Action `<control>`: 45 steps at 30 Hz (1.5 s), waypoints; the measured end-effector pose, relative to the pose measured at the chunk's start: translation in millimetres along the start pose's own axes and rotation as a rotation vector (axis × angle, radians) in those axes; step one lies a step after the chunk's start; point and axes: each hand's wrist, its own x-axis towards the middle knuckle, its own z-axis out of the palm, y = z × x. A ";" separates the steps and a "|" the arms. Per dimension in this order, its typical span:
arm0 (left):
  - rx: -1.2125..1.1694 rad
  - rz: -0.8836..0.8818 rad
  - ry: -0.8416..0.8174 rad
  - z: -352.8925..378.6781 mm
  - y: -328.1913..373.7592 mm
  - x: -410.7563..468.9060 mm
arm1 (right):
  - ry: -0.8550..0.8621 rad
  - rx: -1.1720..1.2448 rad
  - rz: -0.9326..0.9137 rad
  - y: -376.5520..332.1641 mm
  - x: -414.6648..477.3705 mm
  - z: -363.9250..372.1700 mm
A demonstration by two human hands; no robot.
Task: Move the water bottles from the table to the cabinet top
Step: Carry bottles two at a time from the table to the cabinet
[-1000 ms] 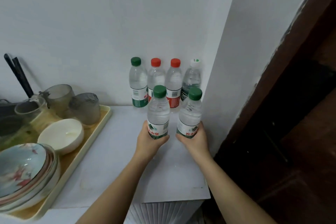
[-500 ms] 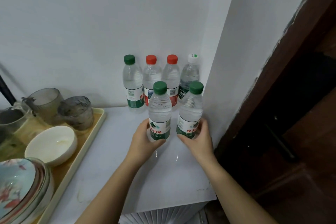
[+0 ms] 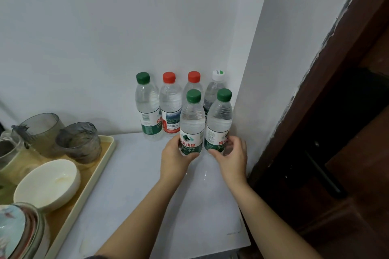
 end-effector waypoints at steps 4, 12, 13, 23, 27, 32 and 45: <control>0.014 0.028 0.031 10.5 0.7 9.9 | 0.013 -0.011 0.008 3.4 12.8 3.5; 0.047 0.081 0.057 20.5 0.9 21.4 | 0.012 0.013 0.014 8.2 22.0 0.2; 0.054 0.084 0.057 21.0 1.2 21.5 | 0.012 0.013 0.009 8.1 21.8 0.1; 0.078 0.082 0.067 25.0 3.5 22.6 | 0.006 -0.007 0.002 6.7 21.4 0.4; 0.090 0.070 0.062 24.9 3.6 22.9 | -0.006 -0.033 0.007 4.1 19.1 1.4; 0.250 -0.010 -0.004 15.9 3.6 15.7 | -0.129 -0.269 0.039 1.2 12.9 -9.4; 0.892 -0.213 0.074 -30.9 -12.7 -153.4 | -0.817 -0.725 -0.324 -32.7 -76.3 -41.7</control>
